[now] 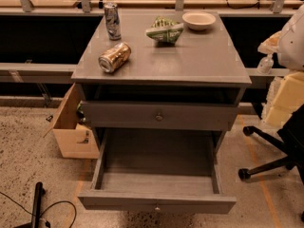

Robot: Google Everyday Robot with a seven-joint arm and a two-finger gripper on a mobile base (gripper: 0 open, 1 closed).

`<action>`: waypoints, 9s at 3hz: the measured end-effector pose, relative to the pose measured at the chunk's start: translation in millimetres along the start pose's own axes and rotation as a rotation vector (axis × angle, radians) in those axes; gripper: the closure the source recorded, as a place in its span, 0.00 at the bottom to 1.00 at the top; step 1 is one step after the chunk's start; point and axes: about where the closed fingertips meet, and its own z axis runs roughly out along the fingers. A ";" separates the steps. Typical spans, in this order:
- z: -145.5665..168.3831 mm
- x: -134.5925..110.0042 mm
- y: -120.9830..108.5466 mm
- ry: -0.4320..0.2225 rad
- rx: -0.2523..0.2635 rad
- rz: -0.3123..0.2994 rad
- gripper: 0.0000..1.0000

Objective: Place green jalapeno chip bag into middle drawer

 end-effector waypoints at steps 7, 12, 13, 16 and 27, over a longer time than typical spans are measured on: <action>121.6 -55.7 -224.5 -0.640 0.114 0.464 0.00; 204.1 -149.4 -372.7 -0.893 0.285 0.530 0.01; 217.9 -177.0 -383.8 -0.898 0.276 0.484 0.23; 210.8 -186.7 -349.2 -0.928 0.123 0.390 0.92; 274.8 -128.2 74.7 -0.874 -0.638 0.667 1.00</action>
Offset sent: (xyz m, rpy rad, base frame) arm 0.0437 -0.0076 0.0048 0.3078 -0.1077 -0.0425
